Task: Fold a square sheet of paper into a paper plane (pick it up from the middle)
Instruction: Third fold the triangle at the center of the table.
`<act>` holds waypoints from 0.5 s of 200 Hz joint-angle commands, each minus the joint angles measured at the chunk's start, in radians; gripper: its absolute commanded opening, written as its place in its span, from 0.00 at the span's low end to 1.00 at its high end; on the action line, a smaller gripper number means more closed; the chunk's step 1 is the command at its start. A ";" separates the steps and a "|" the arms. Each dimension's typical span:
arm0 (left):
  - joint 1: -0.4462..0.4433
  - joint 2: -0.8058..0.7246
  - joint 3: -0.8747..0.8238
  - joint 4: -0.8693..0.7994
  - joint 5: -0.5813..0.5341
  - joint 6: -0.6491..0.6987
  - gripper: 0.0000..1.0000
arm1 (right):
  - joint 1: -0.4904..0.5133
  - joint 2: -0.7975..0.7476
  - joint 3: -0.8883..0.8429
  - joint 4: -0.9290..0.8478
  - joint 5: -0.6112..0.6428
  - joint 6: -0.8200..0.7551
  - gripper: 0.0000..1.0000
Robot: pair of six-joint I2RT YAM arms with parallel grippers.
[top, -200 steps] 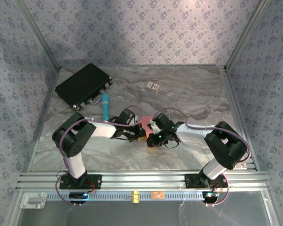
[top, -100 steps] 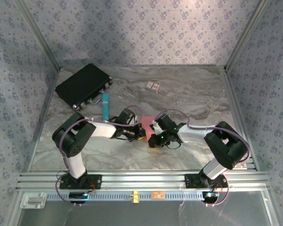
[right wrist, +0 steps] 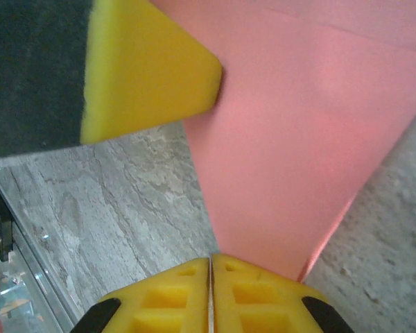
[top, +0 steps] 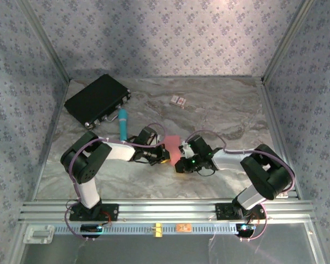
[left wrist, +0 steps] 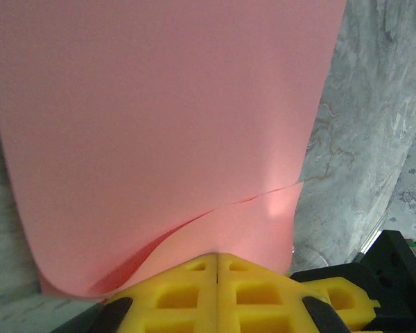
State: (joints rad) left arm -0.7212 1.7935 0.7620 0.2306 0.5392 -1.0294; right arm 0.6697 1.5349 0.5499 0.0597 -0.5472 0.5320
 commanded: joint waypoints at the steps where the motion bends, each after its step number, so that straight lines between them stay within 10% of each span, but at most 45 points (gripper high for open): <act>1: 0.020 0.002 -0.013 -0.065 -0.042 0.024 0.00 | -0.005 -0.025 -0.033 -0.066 -0.001 0.011 0.11; 100: 0.025 0.007 -0.013 -0.063 -0.036 0.023 0.00 | -0.006 -0.121 -0.133 -0.105 0.090 0.065 0.08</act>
State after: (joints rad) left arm -0.7200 1.7935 0.7620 0.2295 0.5392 -1.0290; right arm 0.6605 1.4448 0.4507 0.1017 -0.5266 0.5777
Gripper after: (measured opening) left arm 0.052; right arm 0.088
